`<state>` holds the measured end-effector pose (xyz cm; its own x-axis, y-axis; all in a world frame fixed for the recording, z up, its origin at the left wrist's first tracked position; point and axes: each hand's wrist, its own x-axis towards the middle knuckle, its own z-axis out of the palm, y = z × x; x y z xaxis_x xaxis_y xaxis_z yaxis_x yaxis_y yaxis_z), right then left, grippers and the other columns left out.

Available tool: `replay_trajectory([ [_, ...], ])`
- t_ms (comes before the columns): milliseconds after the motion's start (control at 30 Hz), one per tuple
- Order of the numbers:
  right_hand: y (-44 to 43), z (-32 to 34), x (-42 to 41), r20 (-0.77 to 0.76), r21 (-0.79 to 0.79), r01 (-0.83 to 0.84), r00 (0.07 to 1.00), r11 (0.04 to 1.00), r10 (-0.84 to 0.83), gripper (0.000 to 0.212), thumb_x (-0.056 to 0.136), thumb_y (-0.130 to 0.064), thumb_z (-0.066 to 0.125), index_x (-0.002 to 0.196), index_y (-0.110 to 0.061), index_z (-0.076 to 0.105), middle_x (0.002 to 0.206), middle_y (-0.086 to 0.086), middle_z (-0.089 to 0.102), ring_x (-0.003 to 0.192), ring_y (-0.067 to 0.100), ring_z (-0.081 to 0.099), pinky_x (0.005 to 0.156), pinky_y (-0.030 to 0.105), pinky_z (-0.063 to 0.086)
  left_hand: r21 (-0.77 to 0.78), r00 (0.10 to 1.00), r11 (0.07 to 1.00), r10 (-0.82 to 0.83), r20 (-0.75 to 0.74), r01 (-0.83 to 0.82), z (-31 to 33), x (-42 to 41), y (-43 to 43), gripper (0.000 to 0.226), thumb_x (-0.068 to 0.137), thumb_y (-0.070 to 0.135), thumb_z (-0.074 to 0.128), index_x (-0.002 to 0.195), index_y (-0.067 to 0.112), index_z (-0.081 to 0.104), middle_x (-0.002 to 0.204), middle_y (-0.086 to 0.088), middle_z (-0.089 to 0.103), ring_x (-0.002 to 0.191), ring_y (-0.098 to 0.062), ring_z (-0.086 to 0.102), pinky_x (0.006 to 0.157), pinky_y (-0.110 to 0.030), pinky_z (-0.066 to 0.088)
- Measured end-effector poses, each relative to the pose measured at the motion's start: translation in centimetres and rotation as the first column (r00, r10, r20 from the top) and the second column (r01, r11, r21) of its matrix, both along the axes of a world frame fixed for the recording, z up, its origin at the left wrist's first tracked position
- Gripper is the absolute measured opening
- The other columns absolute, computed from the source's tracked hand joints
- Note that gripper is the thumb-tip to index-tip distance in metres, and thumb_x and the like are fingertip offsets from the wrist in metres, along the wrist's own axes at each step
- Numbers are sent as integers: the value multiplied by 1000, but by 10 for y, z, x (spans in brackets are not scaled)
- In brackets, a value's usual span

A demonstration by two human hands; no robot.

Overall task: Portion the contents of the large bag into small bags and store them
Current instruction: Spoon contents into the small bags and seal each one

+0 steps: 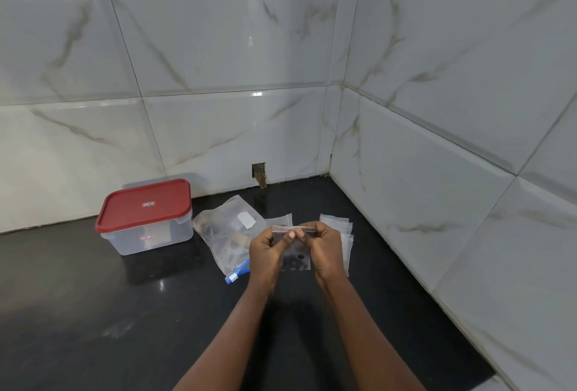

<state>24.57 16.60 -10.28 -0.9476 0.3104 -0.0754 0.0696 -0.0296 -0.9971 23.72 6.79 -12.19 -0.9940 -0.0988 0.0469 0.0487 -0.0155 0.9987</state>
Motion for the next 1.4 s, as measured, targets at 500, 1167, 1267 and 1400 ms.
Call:
replay_trajectory([
  [500, 23, -9, 5, 69, -17, 72, 995, 997, -71, 16, 85, -3, 64, 74, -13, 68, 82, 6, 70, 89, 26, 67, 83, 43, 57, -55, 999, 998, -30, 24, 31, 0, 1, 15, 10, 92, 18, 54, 87, 15, 62, 79, 4, 64, 76, -7, 61, 56, -9, 48],
  [1167, 70, -28, 15, 216, -49, 282, 940, 958, -265, 14, 84, 3, 63, 72, -5, 64, 86, 14, 69, 74, 22, 67, 59, 32, 58, -70, 971, 996, -29, 235, 47, -26, -15, 51, 8, 88, 15, 60, 83, 18, 65, 94, -5, 67, 91, -20, 63, 86, -41, 54],
  [1267, 77, -30, 15, 237, -31, 261, 940, 965, -247, 14, 86, 2, 62, 74, -7, 63, 87, 13, 69, 75, 21, 66, 56, 28, 54, -115, 973, 990, -48, 224, 75, -30, -17, 54, 7, 90, 17, 58, 87, 16, 65, 96, -3, 66, 92, -18, 62, 87, -37, 54],
  [1400, 82, -36, 9, 291, -6, 285, 918, 958, -271, 19, 88, 1, 59, 73, -9, 63, 91, 14, 68, 84, 26, 66, 70, 40, 59, -224, 979, 973, -15, 205, 62, -37, -21, 60, 14, 89, 18, 59, 97, 9, 66, 96, -4, 66, 90, -14, 60, 83, -28, 52],
])
